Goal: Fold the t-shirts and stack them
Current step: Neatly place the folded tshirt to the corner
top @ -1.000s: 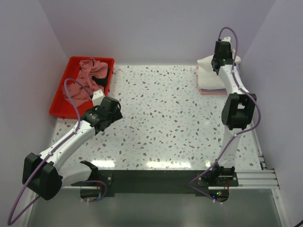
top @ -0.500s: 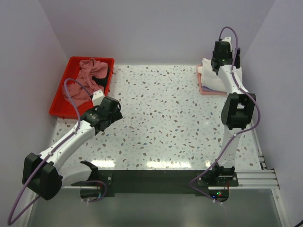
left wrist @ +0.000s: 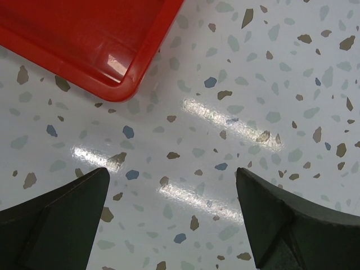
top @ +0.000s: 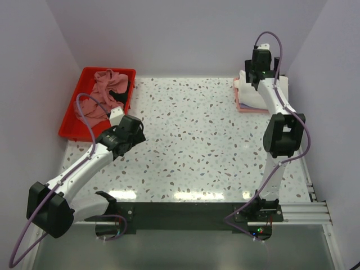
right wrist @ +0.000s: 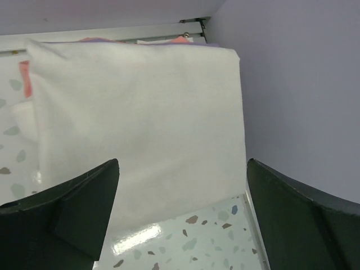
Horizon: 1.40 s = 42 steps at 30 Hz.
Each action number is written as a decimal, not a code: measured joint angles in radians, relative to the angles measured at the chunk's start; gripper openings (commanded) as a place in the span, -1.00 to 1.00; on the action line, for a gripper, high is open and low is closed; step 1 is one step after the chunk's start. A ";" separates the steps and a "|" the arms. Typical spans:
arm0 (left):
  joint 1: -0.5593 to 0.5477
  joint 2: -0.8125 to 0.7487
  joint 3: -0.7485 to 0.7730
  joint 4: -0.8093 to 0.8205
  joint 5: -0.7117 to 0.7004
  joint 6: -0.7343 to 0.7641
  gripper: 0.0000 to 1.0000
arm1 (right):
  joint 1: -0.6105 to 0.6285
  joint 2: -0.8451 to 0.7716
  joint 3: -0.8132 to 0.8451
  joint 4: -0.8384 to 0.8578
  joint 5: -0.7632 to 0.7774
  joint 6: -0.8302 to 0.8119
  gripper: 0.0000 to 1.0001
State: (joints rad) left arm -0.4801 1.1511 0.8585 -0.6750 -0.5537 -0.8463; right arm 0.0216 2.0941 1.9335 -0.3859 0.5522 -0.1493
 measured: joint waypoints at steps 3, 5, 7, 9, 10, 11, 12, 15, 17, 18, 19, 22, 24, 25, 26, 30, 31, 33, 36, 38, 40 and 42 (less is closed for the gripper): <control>0.000 -0.002 0.000 0.000 0.002 0.000 1.00 | 0.040 -0.020 -0.017 0.002 -0.016 0.001 0.98; 0.000 -0.007 0.000 0.000 0.003 0.000 1.00 | 0.076 -0.020 -0.017 0.001 -0.018 0.003 0.98; 0.000 -0.018 0.000 0.001 0.005 0.000 1.00 | 0.101 -0.017 -0.017 -0.013 -0.022 0.013 0.98; 0.000 -0.037 0.000 0.003 0.005 0.000 1.00 | 0.123 -0.005 0.002 -0.042 -0.030 0.033 0.98; 0.000 -0.048 -0.001 0.004 0.005 0.000 1.00 | 0.127 0.002 0.013 -0.055 -0.043 0.043 0.98; 0.000 -0.057 -0.002 0.005 0.005 0.000 1.00 | 0.129 0.007 0.020 -0.065 -0.056 0.057 0.98; 0.000 -0.067 -0.003 0.006 0.005 0.000 1.00 | 0.128 0.010 0.020 -0.073 -0.067 0.071 0.98; 0.000 -0.084 -0.006 0.007 0.005 0.000 1.00 | 0.120 0.011 0.020 -0.098 -0.068 0.119 0.98; 0.000 -0.087 -0.006 0.008 0.008 0.000 1.00 | 0.115 0.014 0.024 -0.116 -0.026 0.150 0.98; 0.000 -0.087 -0.006 0.008 0.008 0.000 1.00 | 0.113 0.018 0.031 -0.125 0.000 0.158 0.98; 0.000 -0.087 -0.006 0.009 0.010 0.000 1.00 | 0.111 0.026 0.041 -0.132 0.021 0.162 0.98; 0.000 -0.087 -0.013 0.021 0.018 0.000 1.00 | 0.106 0.055 0.061 -0.134 0.060 0.163 0.98; 0.000 -0.087 -0.017 0.022 0.024 0.000 1.00 | 0.104 0.075 0.062 -0.134 0.089 0.164 0.98; 0.000 -0.087 -0.018 0.022 0.025 0.001 1.00 | 0.101 0.087 0.064 -0.135 0.096 0.164 0.98; 0.000 -0.087 -0.019 0.023 0.025 0.000 1.00 | 0.101 0.102 0.069 -0.137 0.105 0.162 0.98; 0.000 -0.087 -0.020 0.022 0.025 0.001 1.00 | 0.097 0.192 0.125 -0.140 0.118 0.138 0.98; 0.000 -0.087 -0.021 0.022 0.025 0.000 1.00 | 0.096 0.201 0.128 -0.140 0.117 0.134 0.98; 0.000 -0.087 -0.021 0.022 0.025 0.001 1.00 | 0.095 0.232 0.139 -0.135 0.100 0.111 0.98; 0.000 -0.085 -0.021 0.022 0.025 0.000 1.00 | 0.095 0.277 0.163 -0.128 0.074 0.087 0.98; 0.000 -0.079 -0.021 0.022 0.025 0.001 1.00 | 0.095 0.306 0.182 -0.123 0.060 0.072 0.98; 0.000 -0.069 -0.021 0.022 0.024 0.000 1.00 | 0.095 0.323 0.186 -0.117 0.057 0.059 0.98; 0.000 -0.061 -0.021 0.022 0.024 0.000 1.00 | 0.095 0.335 0.186 -0.113 0.056 0.050 0.98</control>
State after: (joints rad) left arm -0.4801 1.0901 0.8375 -0.6533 -0.5293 -0.8459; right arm 0.1169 2.4287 2.1197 -0.4984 0.6086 -0.0990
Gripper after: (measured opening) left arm 0.997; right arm 0.986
